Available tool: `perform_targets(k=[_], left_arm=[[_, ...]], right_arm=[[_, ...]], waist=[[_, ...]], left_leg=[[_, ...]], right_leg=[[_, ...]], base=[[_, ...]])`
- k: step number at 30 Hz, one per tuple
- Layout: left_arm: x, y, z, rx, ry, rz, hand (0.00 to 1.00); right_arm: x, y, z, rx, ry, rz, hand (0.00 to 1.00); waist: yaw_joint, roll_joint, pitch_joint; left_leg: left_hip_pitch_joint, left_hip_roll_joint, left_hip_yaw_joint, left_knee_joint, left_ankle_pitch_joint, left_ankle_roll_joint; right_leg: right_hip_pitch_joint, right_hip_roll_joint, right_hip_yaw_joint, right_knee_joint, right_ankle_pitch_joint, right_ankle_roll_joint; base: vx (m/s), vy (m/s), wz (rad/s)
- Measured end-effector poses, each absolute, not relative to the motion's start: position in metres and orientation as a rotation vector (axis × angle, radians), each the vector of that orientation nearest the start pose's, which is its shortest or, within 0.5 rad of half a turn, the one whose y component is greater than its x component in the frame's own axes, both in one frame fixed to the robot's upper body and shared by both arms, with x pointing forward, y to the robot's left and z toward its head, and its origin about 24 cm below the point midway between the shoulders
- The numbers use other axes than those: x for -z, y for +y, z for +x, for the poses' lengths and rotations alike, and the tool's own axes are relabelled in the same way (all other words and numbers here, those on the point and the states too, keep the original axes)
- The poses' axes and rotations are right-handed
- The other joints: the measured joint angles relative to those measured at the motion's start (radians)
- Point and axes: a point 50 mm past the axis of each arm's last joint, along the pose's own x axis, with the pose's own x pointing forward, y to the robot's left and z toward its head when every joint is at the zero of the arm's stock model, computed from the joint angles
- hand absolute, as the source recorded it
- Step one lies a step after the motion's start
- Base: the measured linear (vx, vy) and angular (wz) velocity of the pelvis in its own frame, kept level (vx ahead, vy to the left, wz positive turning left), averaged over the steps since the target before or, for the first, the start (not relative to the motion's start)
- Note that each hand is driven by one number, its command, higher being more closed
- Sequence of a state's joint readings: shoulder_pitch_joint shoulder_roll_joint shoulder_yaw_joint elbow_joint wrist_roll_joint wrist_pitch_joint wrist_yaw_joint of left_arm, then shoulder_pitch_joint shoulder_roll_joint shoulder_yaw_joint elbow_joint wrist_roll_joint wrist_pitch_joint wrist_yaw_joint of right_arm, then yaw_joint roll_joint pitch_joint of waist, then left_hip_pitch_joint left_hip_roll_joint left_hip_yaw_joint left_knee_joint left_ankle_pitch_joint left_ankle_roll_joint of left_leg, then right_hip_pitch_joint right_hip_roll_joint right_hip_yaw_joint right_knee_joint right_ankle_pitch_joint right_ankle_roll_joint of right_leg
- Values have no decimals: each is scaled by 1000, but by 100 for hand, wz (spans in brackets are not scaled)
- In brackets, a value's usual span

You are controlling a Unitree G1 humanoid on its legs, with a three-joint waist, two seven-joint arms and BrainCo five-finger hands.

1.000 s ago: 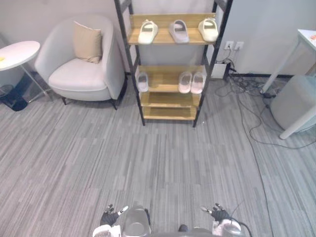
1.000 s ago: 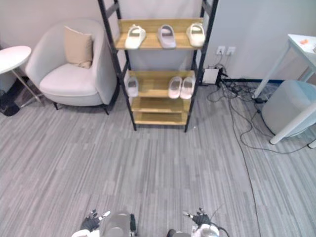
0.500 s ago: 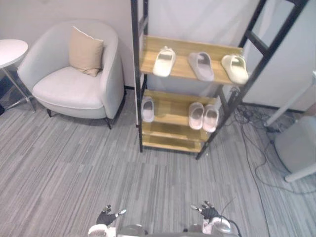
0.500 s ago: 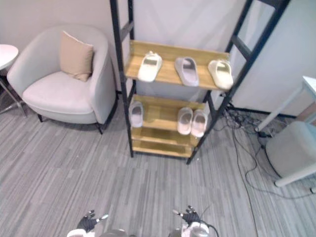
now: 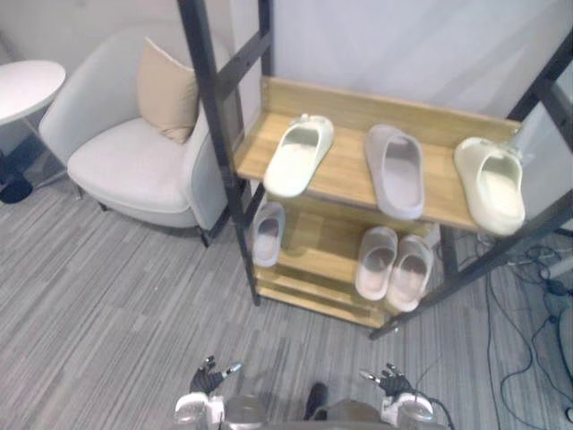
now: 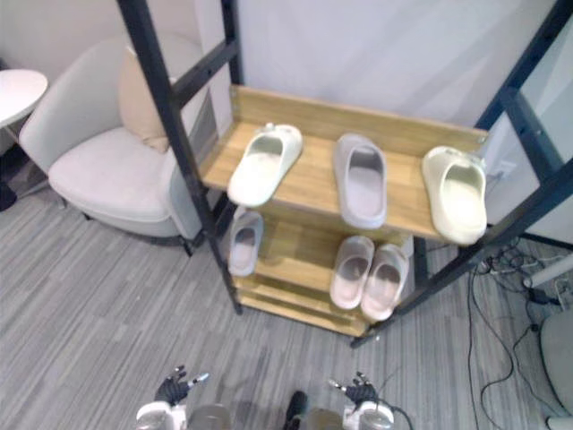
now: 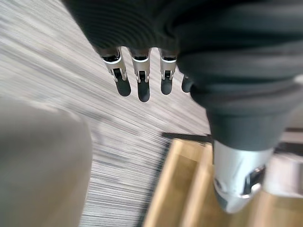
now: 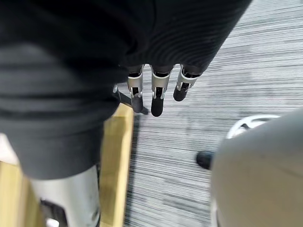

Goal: Organize the slippers on the shoe rack

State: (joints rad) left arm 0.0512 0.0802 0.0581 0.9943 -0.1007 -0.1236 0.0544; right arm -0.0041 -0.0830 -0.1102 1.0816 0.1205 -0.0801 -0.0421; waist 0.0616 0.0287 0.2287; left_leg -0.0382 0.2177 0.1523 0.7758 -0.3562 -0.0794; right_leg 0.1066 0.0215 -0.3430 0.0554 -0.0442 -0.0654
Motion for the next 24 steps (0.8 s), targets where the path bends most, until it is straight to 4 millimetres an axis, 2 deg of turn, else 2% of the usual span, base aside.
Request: perform_targets(k=[2,3,4,5,7,10,14,19,24], left_arm=[[146,183,132,-194,895,-38,0],[146,182,132,-190,895,-36,0],[147,179,130,-187,904,-44,0],[148,182,128,-187,913,-32,0],[148,185,129,-190,913,-22,0],[149,186,129,-187,921,-19,0],[151,184,124,-165,944,-4,0],[152,181,123,-139,955,12,0],[154,181,121,-123,967,22,0]], right_arm=[[151,-196,131,244,975,64,0],[151,-197,131,245,973,62,0],[151,-201,130,249,974,48,0],[150,-198,132,240,966,44,0],[153,-195,126,226,986,35,0],[154,-191,125,221,993,44,0],[155,-190,120,219,1004,49,0],[157,-193,115,220,1018,34,0],[157,-194,111,223,1026,35,0]], waist=[[5,2,0],[5,9,-1],[11,18,-1],[8,9,-14],[3,-14,-18],[6,-24,-24],[1,-26,-41],[-6,-19,-53],[-11,-22,-55]], left_leg=[[-33,-53,-7,-227,6,5],[-34,-68,-19,-343,41,0],[-13,-85,-19,-412,151,10],[20,-113,-12,-453,156,18],[43,-141,1,-478,162,29],[101,-165,5,-511,157,37],[181,-179,8,-599,167,50],[187,-181,30,-633,184,45],[218,-178,48,-677,209,39]], right_leg=[[7,-26,45,11,-10,25],[12,-32,60,11,-14,38],[24,-32,92,7,-19,61],[38,-52,109,-9,-21,83],[50,-78,114,-24,-23,97],[96,-94,134,-44,-22,98],[133,-100,144,-53,-31,110],[118,-94,167,-63,-32,112],[115,-88,196,-61,-30,110]], base=[[243,138,-61],[209,190,-67],[198,173,-44],[216,174,-27],[244,165,0],[170,105,-7],[80,9,-6],[-3,-44,-17],[-71,-39,-14]])
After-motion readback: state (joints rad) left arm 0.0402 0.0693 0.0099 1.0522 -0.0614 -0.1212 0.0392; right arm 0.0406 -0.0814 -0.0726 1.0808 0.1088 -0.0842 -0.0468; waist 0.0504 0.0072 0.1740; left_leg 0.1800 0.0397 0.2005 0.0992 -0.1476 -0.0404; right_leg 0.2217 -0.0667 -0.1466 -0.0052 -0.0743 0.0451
